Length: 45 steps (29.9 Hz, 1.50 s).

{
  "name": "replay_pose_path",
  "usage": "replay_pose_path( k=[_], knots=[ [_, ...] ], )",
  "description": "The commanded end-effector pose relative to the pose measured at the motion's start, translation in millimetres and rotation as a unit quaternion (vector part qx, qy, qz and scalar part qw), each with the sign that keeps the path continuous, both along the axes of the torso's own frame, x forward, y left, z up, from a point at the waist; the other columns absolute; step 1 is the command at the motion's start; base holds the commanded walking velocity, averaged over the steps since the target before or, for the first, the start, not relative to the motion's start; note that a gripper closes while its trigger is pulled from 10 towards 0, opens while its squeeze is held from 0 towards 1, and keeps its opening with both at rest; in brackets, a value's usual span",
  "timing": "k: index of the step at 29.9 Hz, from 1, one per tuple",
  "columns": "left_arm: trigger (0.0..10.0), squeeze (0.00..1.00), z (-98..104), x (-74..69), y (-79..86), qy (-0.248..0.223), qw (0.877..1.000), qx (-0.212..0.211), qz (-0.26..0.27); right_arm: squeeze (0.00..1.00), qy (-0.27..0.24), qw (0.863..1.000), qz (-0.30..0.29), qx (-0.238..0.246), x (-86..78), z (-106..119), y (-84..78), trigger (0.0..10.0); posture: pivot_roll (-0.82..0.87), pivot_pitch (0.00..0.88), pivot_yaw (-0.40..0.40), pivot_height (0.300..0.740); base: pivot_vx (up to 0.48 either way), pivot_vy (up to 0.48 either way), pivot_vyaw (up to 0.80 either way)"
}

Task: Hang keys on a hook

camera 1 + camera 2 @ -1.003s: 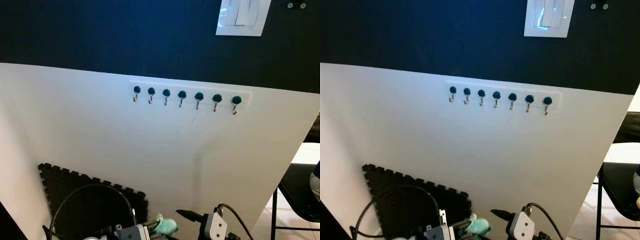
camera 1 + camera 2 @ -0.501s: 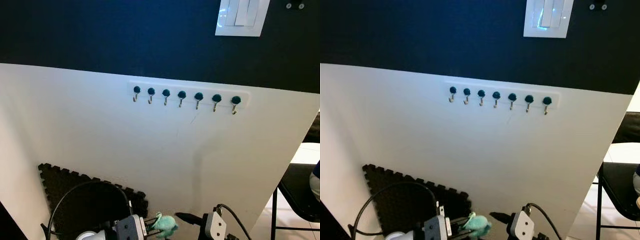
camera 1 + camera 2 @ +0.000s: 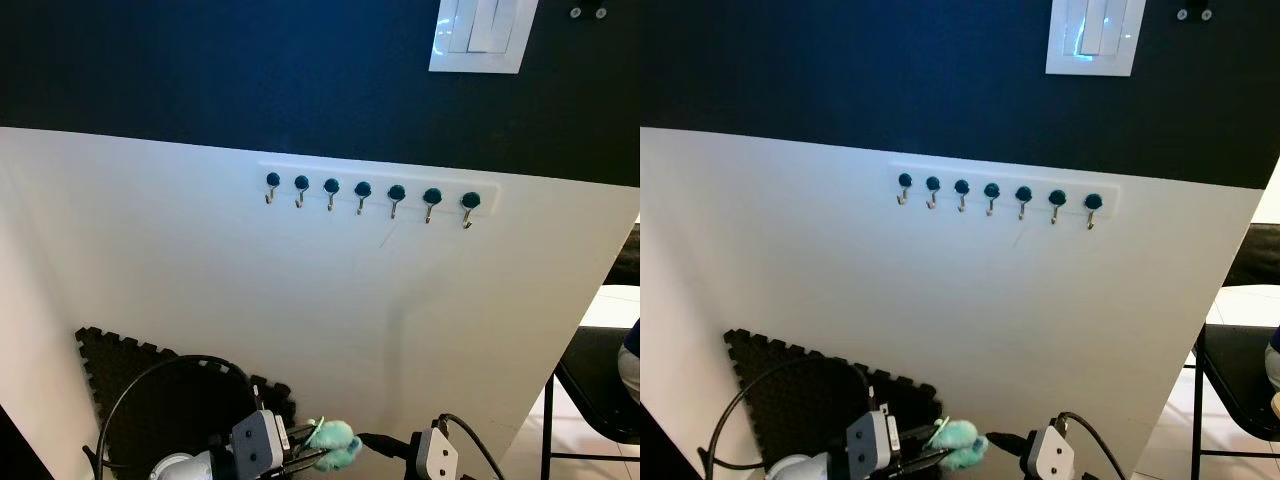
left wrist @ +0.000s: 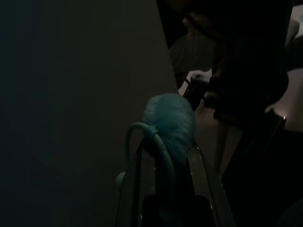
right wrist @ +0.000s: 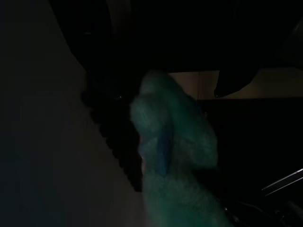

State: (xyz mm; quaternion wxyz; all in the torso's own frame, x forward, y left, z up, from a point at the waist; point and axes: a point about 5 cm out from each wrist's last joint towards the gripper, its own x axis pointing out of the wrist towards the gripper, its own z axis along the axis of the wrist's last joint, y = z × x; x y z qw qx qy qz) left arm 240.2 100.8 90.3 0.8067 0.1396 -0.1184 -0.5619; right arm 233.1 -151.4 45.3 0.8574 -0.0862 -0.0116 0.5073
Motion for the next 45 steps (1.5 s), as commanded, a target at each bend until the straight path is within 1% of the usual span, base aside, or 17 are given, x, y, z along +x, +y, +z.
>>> replay_pose_path(
  k=[1, 13, 14, 15, 16, 31, 33, 36, 37, 38, 39, 40, 41, 42, 43, 44, 45],
  knots=[
    [10.0, 0.17, 0, -3.0, -3.1, 0.01, 1.0, -0.005, -0.01, 0.0, 0.003, 1.0, 0.001, 0.009, 1.0, 1, 2.4, 10.0, 0.06, 0.012, 0.008, 0.74, 0.0, 0.0, 0.0],
    [10.0, 0.16, 1, -5.6, -5.4, 0.019, 1.0, 0.0, -0.018, 0.0, 0.002, 1.0, 0.017, 0.024, 1.5, 4, 11.7, 10.0, 0.07, 0.015, 0.007, 0.74, 0.0, 0.0, 0.0],
    [10.0, 0.17, 1, -5.5, -5.5, 0.02, 1.0, 0.0, -0.018, 0.0, 0.004, 0.999, 0.019, 0.026, 1.0, 4, 12.5, 8.6, 0.07, 0.015, 0.006, 0.74, 0.0, 0.0, 0.0],
    [10.0, 0.16, 1, -5.1, -5.5, 0.02, 1.0, 0.0, -0.017, 0.0, 0.006, 0.999, 0.022, 0.03, 0.4, 4, 13.3, 3.7, 0.07, 0.015, 0.007, 0.74, 0.0, 0.0, 0.0],
    [10.0, 0.16, 2, -4.9, -5.4, 0.02, 1.0, 0.0, -0.017, 0.0, 0.009, 0.999, 0.024, 0.034, -0.1, 4, 13.9, 0.0, 0.07, 0.015, 0.007, 0.74, 0.0, 0.0, 0.0],
    [10.0, 0.17, 0, -3.6, -4.1, 0.034, 0.999, 0.009, -0.014, 0.0, 0.03, 0.998, 0.037, 0.049, -2.5, 4, 12.9, 0.0, 0.06, 0.021, 0.008, 0.74, 0.0, 0.0, 0.0],
    [10.0, 0.15, -1, -3.5, -3.8, 0.039, 0.999, 0.012, -0.008, 0.0, 0.032, 0.998, 0.036, 0.051, -2.1, 4, 12.9, 0.0, 0.06, 0.021, 0.008, 0.74, 0.0, 0.0, 0.0],
    [10.0, 0.09, -3, -2.2, -3.3, 0.046, 0.999, 0.016, 0.008, 0.0, 0.033, 0.997, 0.036, 0.054, -1.8, 5, 12.9, 0.0, 0.06, 0.021, 0.009, 0.74, 0.0, 0.0, 0.0],
    [10.0, 0.05, -5, 0.4, -2.7, 0.06, 0.998, 0.026, 0.026, 0.0, 0.034, 0.997, 0.036, 0.056, -1.4, 5, 12.9, 0.0, 0.06, 0.021, 0.01, 0.74, 0.0, 0.0, 0.0],
    [10.0, 0.05, -5, 0.4, -2.7, 0.06, 0.998, 0.026, 0.026, 0.0, 0.034, 0.997, 0.036, 0.056, -1.4, 5, 12.9, 0.0, 0.06, 0.021, 0.01, 0.74, 0.0, 0.0, 0.0],
    [10.0, 0.01, -9, 2.3, -2.4, 0.078, 0.995, 0.044, 0.034, 0.0, 0.034, 0.997, 0.035, 0.057, -1.1, 5, 12.8, 0.0, 0.06, 0.023, 0.011, 0.74, 0.0, 0.0, 0.0],
    [10.0, 0.05, -10, 3.8, -1.8, 0.089, 0.994, 0.045, 0.038, 0.0, 0.034, 0.997, 0.034, 0.059, -0.7, 6, 12.7, 0.0, 0.06, 0.024, 0.012, 0.74, 0.0, 0.0, 0.0],
    [10.0, 0.05, -10, 3.8, -1.8, 0.089, 0.994, 0.045, 0.038, 0.0, 0.034, 0.997, 0.034, 0.059, -0.7, 6, 12.7, 0.0, 0.06, 0.024, 0.012, 0.74, 0.0, 0.0, 0.0],
    [10.0, 0.11, -10, 5.1, -1.5, 0.089, 0.994, 0.045, 0.04, 0.0, 0.034, 0.997, 0.032, 0.06, -0.3, 6, 12.5, 0.0, 0.06, 0.025, 0.012, 0.74, 0.0, 0.0, 0.0],
    [10.0, 0.35, -11, 6.2, -0.6, 0.091, 0.994, 0.047, 0.045, 0.0, 0.034, 0.997, 0.031, 0.061, 0.2, 7, 12.2, 0.0, 0.06, 0.026, 0.012, 0.74, 0.0, 0.0, 0.0],
    [10.0, 1.0, -10, 6.4, -0.6, 0.089, 0.994, 0.045, 0.044, 0.0, 0.034, 0.997, 0.029, 0.063, 0.6, 7, 11.8, 0.0, 0.06, 0.026, 0.012, 0.74, 0.0, 0.0, 0.0],
    [10.0, 1.0, -10, 6.4, -0.6, 0.089, 0.994, 0.045, 0.044, 0.0, 0.034, 0.997, 0.029, 0.063, 0.6, 7, 11.8, 0.0, 0.06, 0.026, 0.012, 0.74, 0.0, 0.0, 0.0]
  ],
)
